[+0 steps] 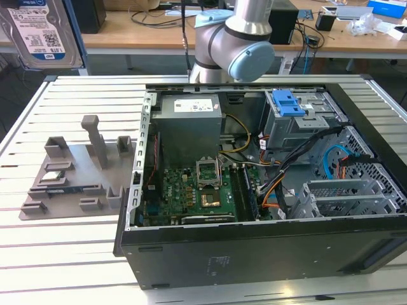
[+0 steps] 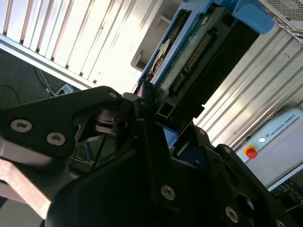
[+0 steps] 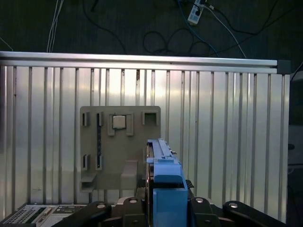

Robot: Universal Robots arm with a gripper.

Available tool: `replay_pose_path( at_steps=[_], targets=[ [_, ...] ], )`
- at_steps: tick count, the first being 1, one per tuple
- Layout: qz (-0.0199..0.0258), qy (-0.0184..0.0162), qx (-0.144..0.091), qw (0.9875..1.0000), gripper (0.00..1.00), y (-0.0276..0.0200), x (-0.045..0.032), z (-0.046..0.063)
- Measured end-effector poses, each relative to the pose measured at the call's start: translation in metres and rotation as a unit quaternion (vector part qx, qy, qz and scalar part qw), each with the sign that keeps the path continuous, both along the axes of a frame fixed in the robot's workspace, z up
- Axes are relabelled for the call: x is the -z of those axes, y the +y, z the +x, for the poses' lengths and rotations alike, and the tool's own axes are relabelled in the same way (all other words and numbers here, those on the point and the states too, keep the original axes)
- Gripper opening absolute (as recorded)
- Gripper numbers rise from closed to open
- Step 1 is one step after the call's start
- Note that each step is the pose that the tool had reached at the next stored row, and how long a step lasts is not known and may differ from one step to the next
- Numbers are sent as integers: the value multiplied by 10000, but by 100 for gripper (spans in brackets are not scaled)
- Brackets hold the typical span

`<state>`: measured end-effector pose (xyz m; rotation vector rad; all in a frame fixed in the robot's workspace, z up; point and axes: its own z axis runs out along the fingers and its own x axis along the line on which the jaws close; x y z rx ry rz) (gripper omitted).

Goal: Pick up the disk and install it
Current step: 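Pick up the disk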

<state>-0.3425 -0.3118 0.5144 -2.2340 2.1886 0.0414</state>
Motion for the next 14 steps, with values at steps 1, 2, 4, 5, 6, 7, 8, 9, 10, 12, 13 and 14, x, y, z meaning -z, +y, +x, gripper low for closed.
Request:
replay_pose_path(
  at_steps=[1, 2, 4, 5, 6, 7, 8, 9, 10, 12, 13, 14],
  targets=[
    [0, -1, 0, 10000, 37, 0, 1, 76],
    [0, -1, 0, 10000, 37, 0, 1, 141],
    [0, 1, 0, 10000, 37, 0, 0, 260],
    [0, 0, 0, 10000, 37, 0, 1, 293],
    [1, 0, 0, 10000, 37, 0, 1, 319],
    [0, 1, 0, 10000, 37, 0, 1, 363],
    [0, 1, 0, 10000, 37, 0, 0, 393],
    [0, 2, 0, 10000, 37, 0, 0, 438],
    [0, 2, 0, 10000, 37, 0, 0, 467],
    [0, 2, 0, 10000, 37, 0, 1, 550],
    [0, 2, 0, 10000, 37, 0, 1, 576],
    [0, 2, 0, 10000, 37, 0, 1, 601]
  ],
)
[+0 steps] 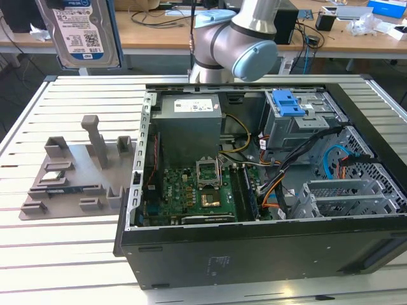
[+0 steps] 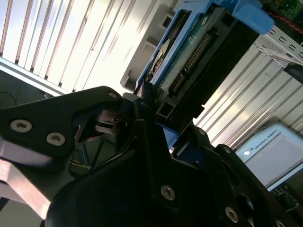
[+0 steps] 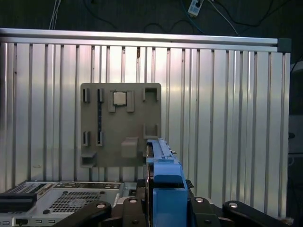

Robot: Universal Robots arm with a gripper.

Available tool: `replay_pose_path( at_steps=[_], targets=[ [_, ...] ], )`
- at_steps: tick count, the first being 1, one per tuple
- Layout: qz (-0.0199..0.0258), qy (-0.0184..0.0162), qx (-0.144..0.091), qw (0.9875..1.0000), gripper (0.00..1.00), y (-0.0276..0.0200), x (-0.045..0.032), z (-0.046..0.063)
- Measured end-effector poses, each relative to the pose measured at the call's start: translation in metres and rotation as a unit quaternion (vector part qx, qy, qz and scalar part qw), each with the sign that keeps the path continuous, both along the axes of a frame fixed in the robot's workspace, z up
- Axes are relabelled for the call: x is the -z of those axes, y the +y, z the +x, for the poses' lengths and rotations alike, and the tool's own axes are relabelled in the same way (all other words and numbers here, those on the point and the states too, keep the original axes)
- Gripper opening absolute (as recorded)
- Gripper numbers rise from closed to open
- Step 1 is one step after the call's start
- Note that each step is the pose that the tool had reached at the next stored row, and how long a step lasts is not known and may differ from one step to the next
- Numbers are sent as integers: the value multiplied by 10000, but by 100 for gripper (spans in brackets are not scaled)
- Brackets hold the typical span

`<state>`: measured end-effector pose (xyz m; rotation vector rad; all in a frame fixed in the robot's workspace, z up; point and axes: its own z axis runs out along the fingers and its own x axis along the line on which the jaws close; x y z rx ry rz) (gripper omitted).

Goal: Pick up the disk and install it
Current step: 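Pick up the disk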

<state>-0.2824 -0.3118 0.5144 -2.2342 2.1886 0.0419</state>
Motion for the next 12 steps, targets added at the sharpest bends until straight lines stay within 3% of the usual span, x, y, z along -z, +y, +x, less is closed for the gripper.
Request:
replay_pose_path(
  at_steps=[12],
  targets=[
    [0, 2, 1, 10000, 37, 0, 0, 406]
  ],
)
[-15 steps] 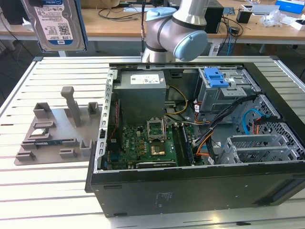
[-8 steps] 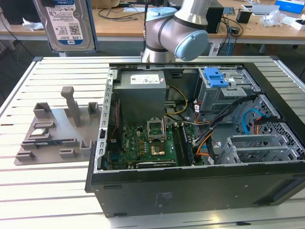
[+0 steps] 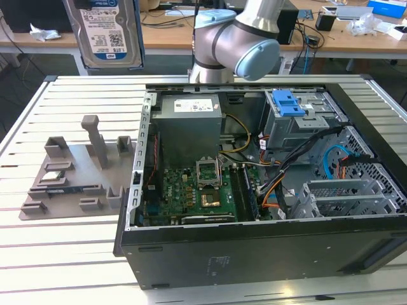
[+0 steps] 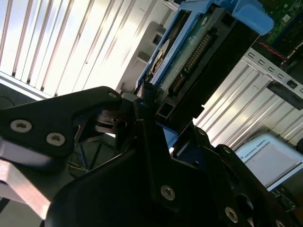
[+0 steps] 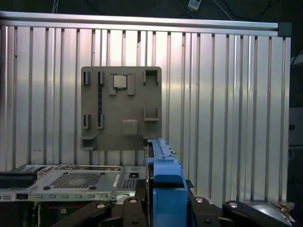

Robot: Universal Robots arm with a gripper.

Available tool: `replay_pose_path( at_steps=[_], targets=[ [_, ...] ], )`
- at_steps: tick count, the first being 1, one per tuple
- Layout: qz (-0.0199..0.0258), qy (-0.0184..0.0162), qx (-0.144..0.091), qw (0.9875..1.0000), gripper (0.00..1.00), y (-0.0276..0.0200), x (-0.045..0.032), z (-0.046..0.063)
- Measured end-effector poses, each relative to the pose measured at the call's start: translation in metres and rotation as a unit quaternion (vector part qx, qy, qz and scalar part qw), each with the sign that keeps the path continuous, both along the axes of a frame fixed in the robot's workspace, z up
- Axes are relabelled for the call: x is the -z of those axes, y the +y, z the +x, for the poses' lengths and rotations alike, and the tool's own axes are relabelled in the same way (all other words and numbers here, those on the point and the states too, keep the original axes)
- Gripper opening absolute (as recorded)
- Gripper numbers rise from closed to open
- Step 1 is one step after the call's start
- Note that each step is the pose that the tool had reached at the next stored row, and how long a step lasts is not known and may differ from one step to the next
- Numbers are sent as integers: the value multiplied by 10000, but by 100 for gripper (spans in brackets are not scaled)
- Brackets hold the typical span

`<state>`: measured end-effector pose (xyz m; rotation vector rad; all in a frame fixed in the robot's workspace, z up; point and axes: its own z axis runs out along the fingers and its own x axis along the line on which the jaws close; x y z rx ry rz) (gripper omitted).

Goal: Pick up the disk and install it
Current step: 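Pick up the disk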

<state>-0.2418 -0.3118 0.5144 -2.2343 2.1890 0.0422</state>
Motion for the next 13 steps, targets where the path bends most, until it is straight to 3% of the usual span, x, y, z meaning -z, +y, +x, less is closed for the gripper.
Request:
replay_pose_path(
  at_steps=[13],
  targets=[
    [0, 1, 0, 10000, 37, 0, 0, 342]
  ],
)
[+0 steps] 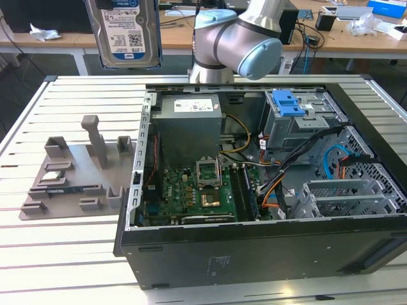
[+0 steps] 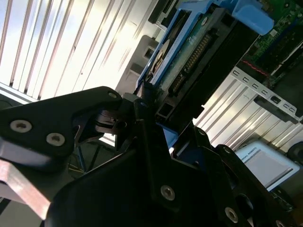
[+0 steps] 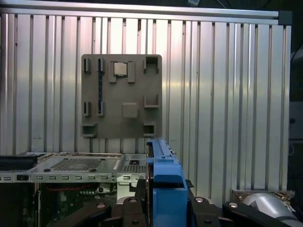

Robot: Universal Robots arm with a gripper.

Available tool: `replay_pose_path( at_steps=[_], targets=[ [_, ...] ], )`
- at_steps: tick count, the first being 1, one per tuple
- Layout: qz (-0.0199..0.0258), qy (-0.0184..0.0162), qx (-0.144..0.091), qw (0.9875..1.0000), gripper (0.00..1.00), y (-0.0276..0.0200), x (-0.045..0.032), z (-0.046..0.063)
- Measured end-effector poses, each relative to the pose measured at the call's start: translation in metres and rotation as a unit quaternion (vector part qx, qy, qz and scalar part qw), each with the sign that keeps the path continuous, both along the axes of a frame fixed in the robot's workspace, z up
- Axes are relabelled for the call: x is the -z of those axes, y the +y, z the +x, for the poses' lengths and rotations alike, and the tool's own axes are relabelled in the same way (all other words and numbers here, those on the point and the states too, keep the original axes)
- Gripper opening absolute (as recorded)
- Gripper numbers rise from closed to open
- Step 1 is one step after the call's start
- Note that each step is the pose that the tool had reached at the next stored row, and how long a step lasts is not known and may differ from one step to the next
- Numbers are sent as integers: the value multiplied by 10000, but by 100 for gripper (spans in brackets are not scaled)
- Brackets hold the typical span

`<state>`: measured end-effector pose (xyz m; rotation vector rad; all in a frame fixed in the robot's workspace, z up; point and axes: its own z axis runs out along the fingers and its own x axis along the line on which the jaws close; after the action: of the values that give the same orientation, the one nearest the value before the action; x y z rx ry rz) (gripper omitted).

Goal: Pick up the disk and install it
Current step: 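Pick up the disk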

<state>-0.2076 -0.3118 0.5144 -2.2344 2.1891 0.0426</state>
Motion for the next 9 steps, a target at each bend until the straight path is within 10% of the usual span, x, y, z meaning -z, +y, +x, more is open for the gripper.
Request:
replay_pose_path(
  at_steps=[9],
  targets=[
    [0, 9, 0, 10000, 37, 0, 0, 340]
  ],
)
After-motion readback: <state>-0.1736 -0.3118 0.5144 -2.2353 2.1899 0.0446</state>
